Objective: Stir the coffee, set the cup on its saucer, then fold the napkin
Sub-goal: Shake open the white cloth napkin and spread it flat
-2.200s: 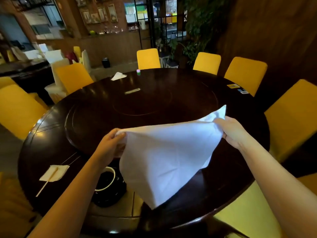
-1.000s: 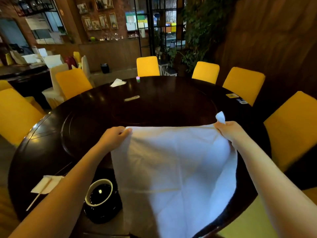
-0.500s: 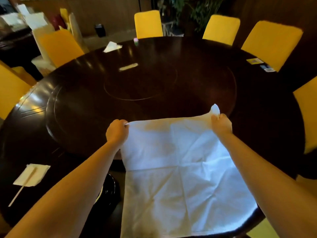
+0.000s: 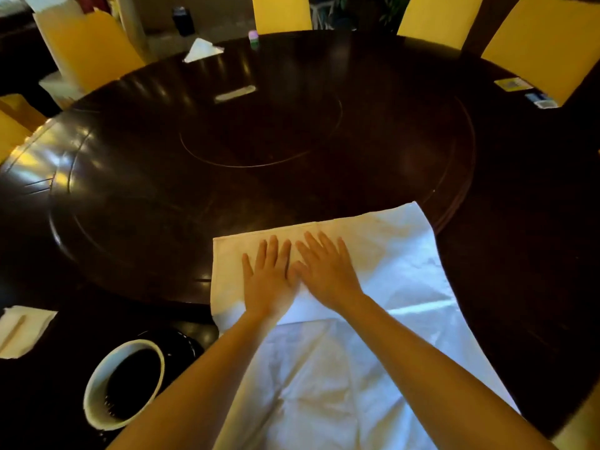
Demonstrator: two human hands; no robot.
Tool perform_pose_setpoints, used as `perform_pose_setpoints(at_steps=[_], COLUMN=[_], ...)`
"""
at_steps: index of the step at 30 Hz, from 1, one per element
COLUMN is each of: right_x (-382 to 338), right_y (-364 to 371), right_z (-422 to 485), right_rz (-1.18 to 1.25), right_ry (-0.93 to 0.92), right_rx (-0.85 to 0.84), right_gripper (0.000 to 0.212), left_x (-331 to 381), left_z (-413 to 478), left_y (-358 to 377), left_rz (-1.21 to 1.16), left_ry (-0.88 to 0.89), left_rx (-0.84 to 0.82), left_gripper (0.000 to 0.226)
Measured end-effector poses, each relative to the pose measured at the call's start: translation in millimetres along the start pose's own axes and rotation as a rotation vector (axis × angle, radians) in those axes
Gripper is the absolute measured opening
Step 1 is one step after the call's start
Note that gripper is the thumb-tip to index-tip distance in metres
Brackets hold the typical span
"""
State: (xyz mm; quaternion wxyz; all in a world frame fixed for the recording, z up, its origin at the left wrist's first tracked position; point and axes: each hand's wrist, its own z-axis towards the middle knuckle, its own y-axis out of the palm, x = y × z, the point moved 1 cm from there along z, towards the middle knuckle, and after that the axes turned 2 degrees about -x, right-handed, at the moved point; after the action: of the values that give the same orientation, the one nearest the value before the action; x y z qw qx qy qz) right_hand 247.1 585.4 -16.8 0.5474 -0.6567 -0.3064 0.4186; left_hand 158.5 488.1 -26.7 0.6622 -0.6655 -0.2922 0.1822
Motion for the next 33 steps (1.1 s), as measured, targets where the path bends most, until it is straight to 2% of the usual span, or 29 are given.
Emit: perform_pose_setpoints(at_steps=[4, 7, 11, 13, 15, 16, 17, 19, 21, 24, 28, 33], right_x=[53.2, 97.7, 143.0, 141.9, 115.1, 92.9, 66.2, 18.6, -5.4, -3.4, 12.5, 42.0], right_y=[-7.4, -9.9, -17.5, -19.1, -10.8, -2.5, 7.7, 32.0, 55.0, 65.8, 60.9, 53.1], right_z=[0.0, -9.3, -29.5, -46.2, -65.2, -77.3, -89.6, -109.5, -123.4, -132.2, -153.8, -191.3], right_rz=[-0.036, -0.051, -0.110, -0.133, -0.113, -0.063, -0.024, -0.019, -0.042, -0.061, -0.046, -0.085], right_ry=[0.117, 0.168, 0.363, 0.438, 0.377, 0.290, 0.178, -0.034, -0.100, -0.010, 0.139, 0.247], right_rx=[0.082, 0.074, 0.105, 0.198, 0.352, 0.396, 0.390, 0.241, 0.102, 0.023, 0.030, 0.019], right_gripper=[0.072, 0.063, 0.055, 0.056, 0.056, 0.054, 0.053, 0.055, 0.054, 0.055, 0.054, 0.057], left_x=[-14.3, -23.3, -49.5, -56.2, -49.1, -39.7, -27.1, -4.9, 3.7, -2.3, -10.3, -18.9], left_z=[1.9, 4.1, 14.1, 10.1, -8.1, -22.7, -41.1, -79.0, -105.5, -122.9, -136.5, -160.5], left_y=[-6.0, -9.6, -11.1, -16.5, -16.6, -13.7, -8.9, 8.6, 31.5, 51.1, 53.1, 47.8], left_rz=[-0.004, 0.033, 0.117, 0.074, -0.013, -0.045, -0.075, -0.088, -0.018, 0.033, 0.051, 0.039], left_ry=[-0.019, -0.004, -0.029, -0.105, -0.116, -0.052, 0.044, 0.263, 0.401, 0.332, 0.192, 0.167], left_rx=[0.021, 0.010, -0.011, 0.024, 0.112, 0.157, 0.177, 0.152, 0.102, 0.045, -0.017, -0.021], left_gripper=[0.078, 0.078, 0.065, 0.061, 0.059, 0.059, 0.059, 0.056, 0.050, 0.051, 0.056, 0.058])
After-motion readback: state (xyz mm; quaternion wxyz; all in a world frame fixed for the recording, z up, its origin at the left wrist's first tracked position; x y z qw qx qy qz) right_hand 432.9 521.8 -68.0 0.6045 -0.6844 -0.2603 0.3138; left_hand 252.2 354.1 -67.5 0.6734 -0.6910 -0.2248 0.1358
